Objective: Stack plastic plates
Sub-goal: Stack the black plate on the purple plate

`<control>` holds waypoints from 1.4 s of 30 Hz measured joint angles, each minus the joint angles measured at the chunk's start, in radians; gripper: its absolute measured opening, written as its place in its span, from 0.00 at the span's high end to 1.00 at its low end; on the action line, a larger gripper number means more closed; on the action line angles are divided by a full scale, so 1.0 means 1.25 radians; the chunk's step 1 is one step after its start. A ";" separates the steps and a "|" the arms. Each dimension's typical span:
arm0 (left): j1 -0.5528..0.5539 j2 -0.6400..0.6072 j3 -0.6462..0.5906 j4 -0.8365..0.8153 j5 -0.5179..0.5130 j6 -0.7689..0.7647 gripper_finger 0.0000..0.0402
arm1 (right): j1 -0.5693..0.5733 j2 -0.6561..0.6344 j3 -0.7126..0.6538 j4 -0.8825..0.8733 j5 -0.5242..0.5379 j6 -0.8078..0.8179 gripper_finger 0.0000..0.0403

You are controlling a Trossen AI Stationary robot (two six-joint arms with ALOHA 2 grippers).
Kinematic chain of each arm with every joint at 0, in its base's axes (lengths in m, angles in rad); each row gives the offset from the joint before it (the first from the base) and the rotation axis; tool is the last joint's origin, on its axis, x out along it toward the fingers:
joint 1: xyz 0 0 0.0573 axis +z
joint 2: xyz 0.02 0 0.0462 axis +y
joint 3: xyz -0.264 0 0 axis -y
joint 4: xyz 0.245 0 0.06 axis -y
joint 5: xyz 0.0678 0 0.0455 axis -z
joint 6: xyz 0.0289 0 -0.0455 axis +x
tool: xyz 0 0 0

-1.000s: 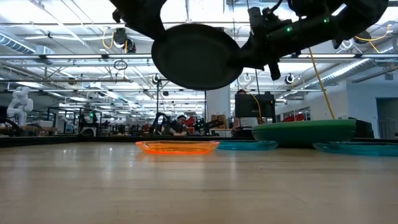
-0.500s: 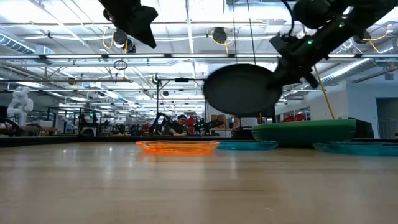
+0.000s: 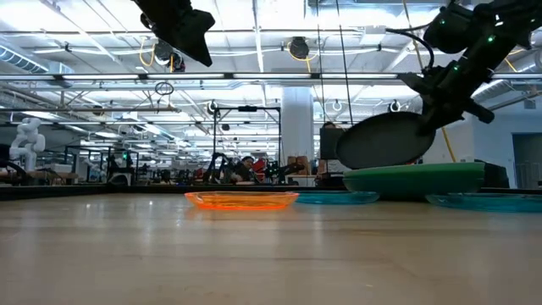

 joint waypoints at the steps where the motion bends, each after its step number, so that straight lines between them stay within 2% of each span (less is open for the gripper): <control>1: 0.000 0.000 0.000 -0.001 0.000 0.000 0.47 | -0.008 0.001 0.000 -0.009 0.003 0.000 0.94; 11: 0.000 0.000 0.000 -0.002 0.001 -0.001 0.47 | -0.055 0.002 0.000 -0.028 0.004 -0.007 0.80; 18: 0.000 0.000 0.001 -0.002 0.001 -0.006 0.47 | -0.061 -0.002 0.000 -0.029 0.003 -0.018 0.74; 26: 0.000 0.001 0.001 -0.002 0.002 -0.010 0.47 | -0.061 -0.003 0.000 -0.035 0.000 -0.014 0.73; 34: 0.000 0.001 0.001 -0.002 0.005 -0.008 0.47 | -0.056 0.007 0.000 -0.122 -0.079 0.027 0.73; 38: 0.000 0.001 0.001 -0.002 0.005 -0.010 0.47 | -0.054 0.008 0.000 -0.139 -0.070 0.042 0.73; 42: 0.000 0.001 0.001 -0.003 0.005 -0.011 0.47 | -0.054 0.008 0.000 -0.139 -0.019 0.062 0.73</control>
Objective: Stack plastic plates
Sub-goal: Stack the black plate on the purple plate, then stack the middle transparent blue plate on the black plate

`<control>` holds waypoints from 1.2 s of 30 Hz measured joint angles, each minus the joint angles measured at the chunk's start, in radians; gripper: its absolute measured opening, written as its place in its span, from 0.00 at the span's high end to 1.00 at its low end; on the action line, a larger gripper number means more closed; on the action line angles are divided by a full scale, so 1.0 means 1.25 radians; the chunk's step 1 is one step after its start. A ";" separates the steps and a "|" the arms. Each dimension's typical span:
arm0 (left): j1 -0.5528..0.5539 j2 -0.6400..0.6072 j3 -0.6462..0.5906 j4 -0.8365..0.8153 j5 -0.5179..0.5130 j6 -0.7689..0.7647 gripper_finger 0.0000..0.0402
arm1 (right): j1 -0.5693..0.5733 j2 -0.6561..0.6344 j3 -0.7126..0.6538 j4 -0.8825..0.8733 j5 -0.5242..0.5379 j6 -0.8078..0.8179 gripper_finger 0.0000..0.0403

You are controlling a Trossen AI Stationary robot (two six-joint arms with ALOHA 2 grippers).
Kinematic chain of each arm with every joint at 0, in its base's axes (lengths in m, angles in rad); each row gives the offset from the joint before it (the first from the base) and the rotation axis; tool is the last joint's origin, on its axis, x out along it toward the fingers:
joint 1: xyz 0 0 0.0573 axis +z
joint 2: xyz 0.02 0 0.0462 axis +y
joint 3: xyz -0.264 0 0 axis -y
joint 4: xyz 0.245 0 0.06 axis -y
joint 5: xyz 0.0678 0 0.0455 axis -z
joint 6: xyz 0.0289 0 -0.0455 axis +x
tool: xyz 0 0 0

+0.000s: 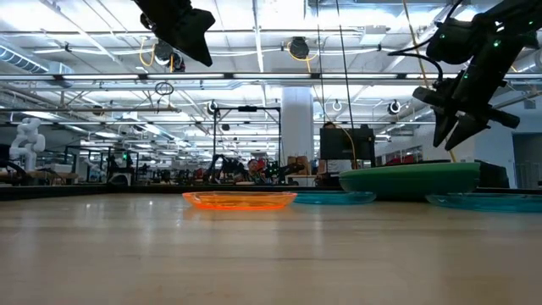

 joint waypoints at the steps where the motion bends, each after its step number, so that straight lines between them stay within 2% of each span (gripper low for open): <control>1: 0.000 0.000 0.000 0.000 0.000 0.002 0.47 | 0.000 0.000 0.000 0.003 0.016 0.001 0.73; 4: 0.000 0.000 0.000 0.000 0.000 0.003 0.47 | 0.000 0.000 0.000 0.005 0.045 0.001 0.73; 13: 0.000 0.000 0.000 0.000 0.003 0.006 0.47 | 0.000 0.000 0.000 0.039 0.041 -0.021 0.73; 19: 0.000 0.000 0.000 0.000 0.004 0.011 0.47 | 0.022 0.000 0.000 0.162 -0.096 -0.048 0.73; 23: 0.000 0.000 0.000 0.000 0.005 0.011 0.47 | 0.088 0.000 0.000 0.245 -0.200 -0.042 0.73; 27: 0.000 0.000 0.000 0.000 0.005 0.014 0.47 | 0.192 0.000 0.000 0.325 -0.249 -0.017 0.73; 31: 0.000 0.000 0.000 0.000 0.005 0.021 0.47 | 0.303 0.001 0.000 0.382 -0.251 0.017 0.73; 36: 0.000 0.000 0.000 0.000 0.005 0.025 0.47 | 0.409 0.008 0.000 0.386 -0.247 0.080 0.73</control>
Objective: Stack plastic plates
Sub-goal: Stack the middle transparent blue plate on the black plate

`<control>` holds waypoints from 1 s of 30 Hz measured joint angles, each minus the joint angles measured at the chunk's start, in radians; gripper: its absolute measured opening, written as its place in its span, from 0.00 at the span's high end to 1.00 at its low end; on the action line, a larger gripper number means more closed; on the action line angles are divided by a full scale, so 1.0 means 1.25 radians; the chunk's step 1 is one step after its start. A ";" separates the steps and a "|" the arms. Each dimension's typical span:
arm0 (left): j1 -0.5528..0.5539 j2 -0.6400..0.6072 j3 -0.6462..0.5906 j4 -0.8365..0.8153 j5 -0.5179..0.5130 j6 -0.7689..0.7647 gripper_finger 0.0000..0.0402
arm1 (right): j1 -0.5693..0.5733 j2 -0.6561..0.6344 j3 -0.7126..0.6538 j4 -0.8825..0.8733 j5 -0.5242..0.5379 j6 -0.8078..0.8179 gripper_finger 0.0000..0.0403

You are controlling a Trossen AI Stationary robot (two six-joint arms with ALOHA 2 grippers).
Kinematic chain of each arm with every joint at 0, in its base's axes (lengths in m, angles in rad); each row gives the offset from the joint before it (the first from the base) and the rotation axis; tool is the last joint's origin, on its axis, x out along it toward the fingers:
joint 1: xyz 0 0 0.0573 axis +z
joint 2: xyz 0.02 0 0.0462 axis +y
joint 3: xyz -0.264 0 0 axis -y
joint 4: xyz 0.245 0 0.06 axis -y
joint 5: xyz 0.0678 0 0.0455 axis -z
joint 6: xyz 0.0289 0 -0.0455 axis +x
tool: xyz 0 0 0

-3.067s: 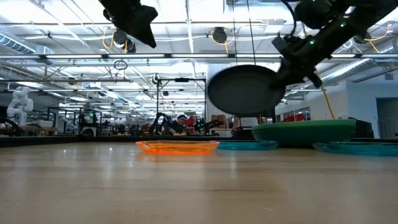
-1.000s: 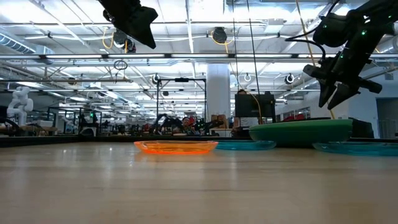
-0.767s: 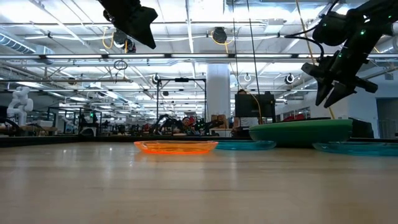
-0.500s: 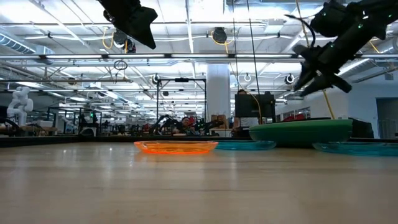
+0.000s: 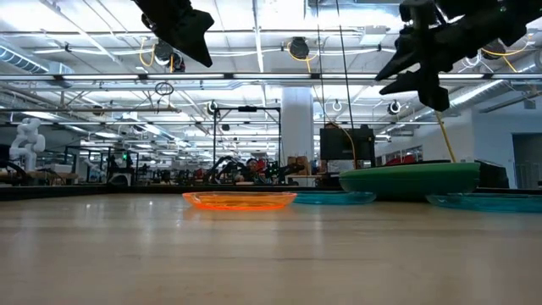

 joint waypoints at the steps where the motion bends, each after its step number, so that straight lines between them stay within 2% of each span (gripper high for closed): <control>1: 0.000 0.000 0.000 0.000 0.000 0.001 0.47 | 0.018 0.004 0.000 0.000 0.000 0.018 0.73; 5: 0.000 0.000 0.000 0.000 0.000 0.001 0.47 | 0.081 0.036 0.013 0.002 0.001 0.052 0.73; 11: 0.000 0.000 0.000 0.000 0.000 0.001 0.47 | 0.152 0.137 0.102 -0.022 0.004 0.049 0.73; 22: 0.000 0.000 0.000 -0.014 0.000 0.000 0.47 | 0.282 0.383 0.307 -0.499 0.023 0.136 0.73; 25: 0.000 0.000 0.000 -0.016 0.000 0.000 0.47 | 0.306 0.441 0.374 -0.634 0.063 0.141 0.73; 27: 0.000 0.000 0.000 -0.018 0.000 -0.001 0.47 | 0.316 0.471 0.400 -0.691 0.083 0.152 0.73; 30: 0.000 0.000 0.000 -0.019 0.000 -0.001 0.47 | 0.325 0.503 0.408 -0.705 0.084 0.157 0.73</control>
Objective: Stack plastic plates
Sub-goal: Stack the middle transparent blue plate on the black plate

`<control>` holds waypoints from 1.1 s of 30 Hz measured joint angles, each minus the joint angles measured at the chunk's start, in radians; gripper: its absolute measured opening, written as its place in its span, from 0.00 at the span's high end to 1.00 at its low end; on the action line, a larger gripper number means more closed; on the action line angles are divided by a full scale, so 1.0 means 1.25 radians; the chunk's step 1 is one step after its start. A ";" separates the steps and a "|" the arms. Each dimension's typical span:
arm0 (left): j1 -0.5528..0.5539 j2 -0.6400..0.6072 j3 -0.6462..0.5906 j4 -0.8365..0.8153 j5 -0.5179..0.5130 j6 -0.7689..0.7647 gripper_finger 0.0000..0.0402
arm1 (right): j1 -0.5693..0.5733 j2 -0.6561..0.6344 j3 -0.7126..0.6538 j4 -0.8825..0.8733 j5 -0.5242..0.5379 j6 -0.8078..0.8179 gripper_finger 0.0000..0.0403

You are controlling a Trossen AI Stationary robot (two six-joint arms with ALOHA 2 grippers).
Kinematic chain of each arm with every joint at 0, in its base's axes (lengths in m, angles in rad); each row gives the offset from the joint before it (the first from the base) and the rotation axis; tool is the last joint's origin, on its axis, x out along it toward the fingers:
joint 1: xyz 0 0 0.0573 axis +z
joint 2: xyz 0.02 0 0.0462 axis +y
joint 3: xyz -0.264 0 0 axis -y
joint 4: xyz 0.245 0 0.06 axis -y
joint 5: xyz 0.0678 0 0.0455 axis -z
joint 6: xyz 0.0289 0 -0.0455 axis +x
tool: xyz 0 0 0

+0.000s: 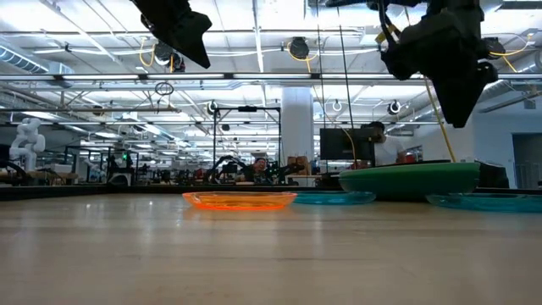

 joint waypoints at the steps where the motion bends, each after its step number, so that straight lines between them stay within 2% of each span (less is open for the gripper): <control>1: 0.000 0.000 0.000 0.000 0.000 0.000 0.47 | 0.004 0.010 0.000 0.003 0.000 0.000 0.73; 7: 0.000 0.000 0.000 -0.002 0.000 -0.001 0.47 | 0.016 0.077 0.000 0.007 -0.006 0.000 0.70; 11: 0.000 0.000 0.000 -0.006 0.000 -0.003 0.47 | 0.016 0.124 0.000 0.014 -0.043 -0.001 0.64; 18: 0.000 0.000 0.000 -0.007 0.000 -0.003 0.47 | 0.016 0.175 0.000 0.040 -0.043 0.009 0.54; 33: 0.000 0.000 -0.001 -0.023 0.000 -0.007 0.47 | 0.016 0.274 0.000 0.075 -0.039 0.020 0.55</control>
